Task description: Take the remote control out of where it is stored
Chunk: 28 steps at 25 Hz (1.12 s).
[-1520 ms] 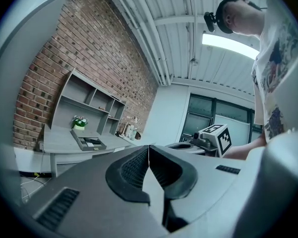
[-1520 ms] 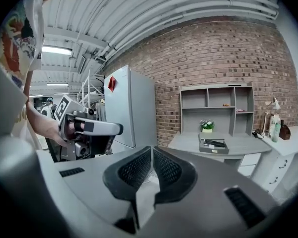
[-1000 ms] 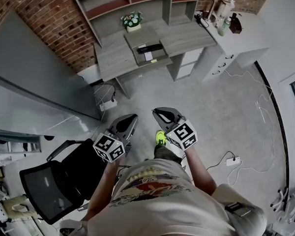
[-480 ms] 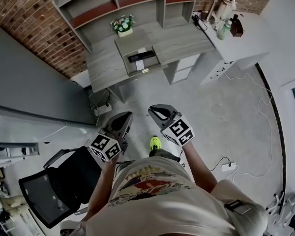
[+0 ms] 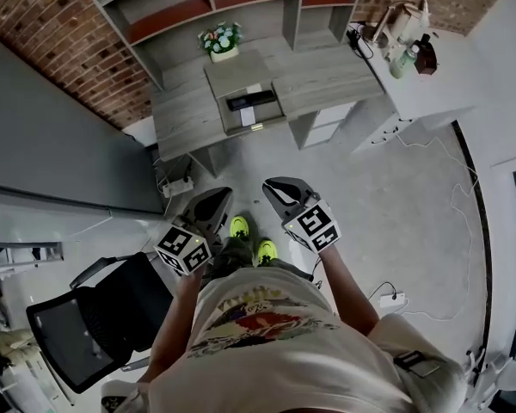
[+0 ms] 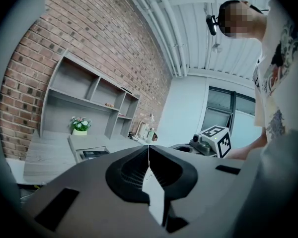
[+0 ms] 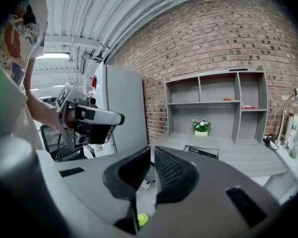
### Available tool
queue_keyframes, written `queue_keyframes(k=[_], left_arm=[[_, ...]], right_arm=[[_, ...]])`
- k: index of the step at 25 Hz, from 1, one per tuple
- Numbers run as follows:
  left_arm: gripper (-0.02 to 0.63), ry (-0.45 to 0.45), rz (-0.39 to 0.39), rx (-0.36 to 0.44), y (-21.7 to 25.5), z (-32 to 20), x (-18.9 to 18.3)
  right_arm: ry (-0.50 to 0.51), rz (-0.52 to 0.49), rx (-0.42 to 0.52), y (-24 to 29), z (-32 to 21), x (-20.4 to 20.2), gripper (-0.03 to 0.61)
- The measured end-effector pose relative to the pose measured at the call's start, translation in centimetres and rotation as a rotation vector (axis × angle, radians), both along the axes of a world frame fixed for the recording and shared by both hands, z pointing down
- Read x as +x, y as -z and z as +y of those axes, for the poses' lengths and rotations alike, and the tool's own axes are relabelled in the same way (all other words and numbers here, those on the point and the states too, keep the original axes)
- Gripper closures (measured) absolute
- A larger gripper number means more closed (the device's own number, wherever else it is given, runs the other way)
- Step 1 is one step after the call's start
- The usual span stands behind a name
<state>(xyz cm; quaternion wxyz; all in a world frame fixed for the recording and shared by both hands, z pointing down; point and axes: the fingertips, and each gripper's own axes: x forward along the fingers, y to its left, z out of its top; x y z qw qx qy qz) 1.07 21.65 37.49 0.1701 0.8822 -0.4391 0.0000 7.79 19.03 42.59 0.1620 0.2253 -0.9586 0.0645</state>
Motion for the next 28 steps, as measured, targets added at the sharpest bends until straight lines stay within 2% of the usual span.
queue_keyframes(k=[5,11,14,18,24,28], left_arm=[[0.607,-0.013,0.007,-0.013,-1.0,-2.0,-0.4],[0.607,-0.063,-0.002,-0.017,-1.9,-7.1,-1.2],[0.606,-0.094,-0.029,-0.017,-2.4,-10.1,-1.4],[0.607,-0.109,-0.021,-0.020,-2.5,-13.5,-2.2],[0.606,-0.128,-0.018,-0.050,-3.7,-18.2,-5.2],[0.606,-0.149,-0.019,-0.054,-4.0,-20.7,-6.9]], right_arm=[[-0.003,0.016,0.002,-0.5,-2.2,-0.8,0.569],[-0.015,0.033,0.001,-0.6,-6.3,-1.8,0.564],[-0.013,0.058,-0.005,-0.6,-8.9,-2.6,0.536],[-0.007,0.102,-0.004,-0.8,-12.4,-4.3,0.501],[0.045,0.208,0.012,-2.4,-17.0,-7.9,0.456],[0.046,0.249,0.000,-3.4,-19.2,-9.5,0.435]])
